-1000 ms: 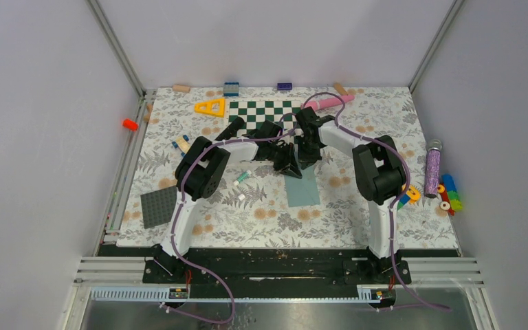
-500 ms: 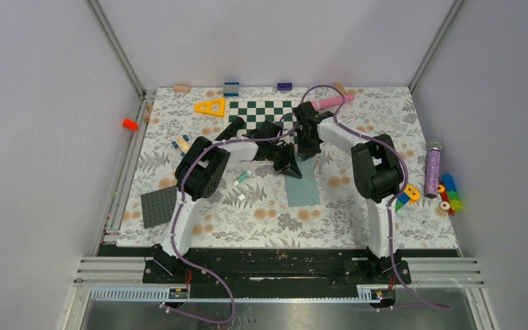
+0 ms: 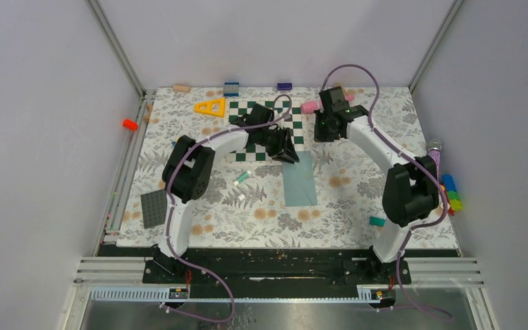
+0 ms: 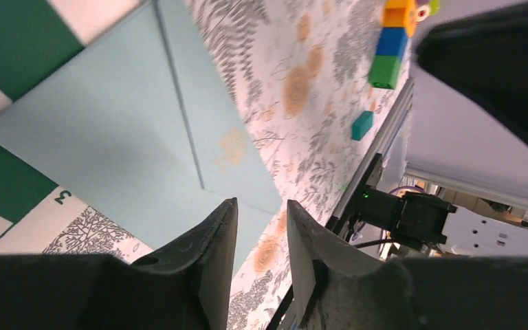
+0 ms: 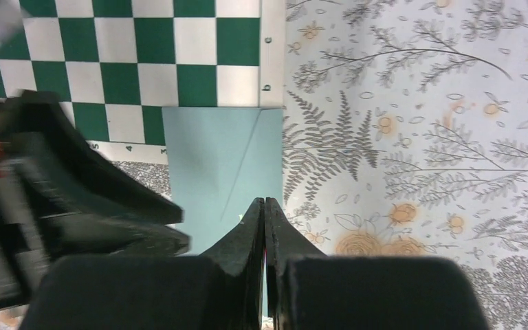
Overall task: Place the letter into the envelope and seal it
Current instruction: Seal the envelope flap on the envelope, then pick up the solid glue from the center of the board.
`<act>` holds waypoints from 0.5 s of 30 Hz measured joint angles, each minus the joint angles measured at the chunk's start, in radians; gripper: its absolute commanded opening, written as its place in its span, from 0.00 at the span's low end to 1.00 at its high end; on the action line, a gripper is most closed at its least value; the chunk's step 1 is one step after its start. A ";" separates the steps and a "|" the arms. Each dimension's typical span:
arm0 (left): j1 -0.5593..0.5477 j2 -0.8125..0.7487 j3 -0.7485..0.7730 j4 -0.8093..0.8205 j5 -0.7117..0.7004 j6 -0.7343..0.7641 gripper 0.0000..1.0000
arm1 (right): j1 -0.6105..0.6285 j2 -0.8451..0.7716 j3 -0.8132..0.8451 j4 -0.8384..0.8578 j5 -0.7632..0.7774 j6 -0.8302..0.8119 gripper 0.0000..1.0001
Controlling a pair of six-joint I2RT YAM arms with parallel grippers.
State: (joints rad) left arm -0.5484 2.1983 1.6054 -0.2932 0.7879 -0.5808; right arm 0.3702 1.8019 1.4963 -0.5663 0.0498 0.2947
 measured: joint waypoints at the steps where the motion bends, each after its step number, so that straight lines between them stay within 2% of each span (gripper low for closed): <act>1: 0.006 -0.012 0.018 -0.011 0.005 0.010 0.38 | -0.013 -0.015 -0.008 0.004 -0.009 -0.003 0.00; 4: 0.024 -0.050 0.072 -0.051 0.023 0.060 0.51 | -0.054 -0.047 -0.032 0.008 -0.041 -0.023 0.00; 7: 0.051 -0.108 0.118 -0.127 0.028 0.157 0.71 | -0.092 -0.075 -0.053 0.010 -0.074 -0.059 0.00; 8: 0.064 -0.135 0.127 -0.155 0.025 0.197 0.79 | -0.109 -0.095 -0.067 0.011 -0.097 -0.077 0.05; 10: 0.098 -0.196 0.142 -0.221 0.013 0.286 0.98 | -0.133 -0.134 -0.087 0.010 -0.132 -0.107 0.31; 15: 0.219 -0.360 0.134 -0.365 -0.056 0.482 0.99 | -0.177 -0.279 -0.127 0.000 -0.260 -0.214 0.59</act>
State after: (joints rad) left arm -0.3294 1.8381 1.7397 -0.6579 0.7315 -0.0990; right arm 0.1932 1.5230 1.3697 -0.5659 -0.2104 0.0807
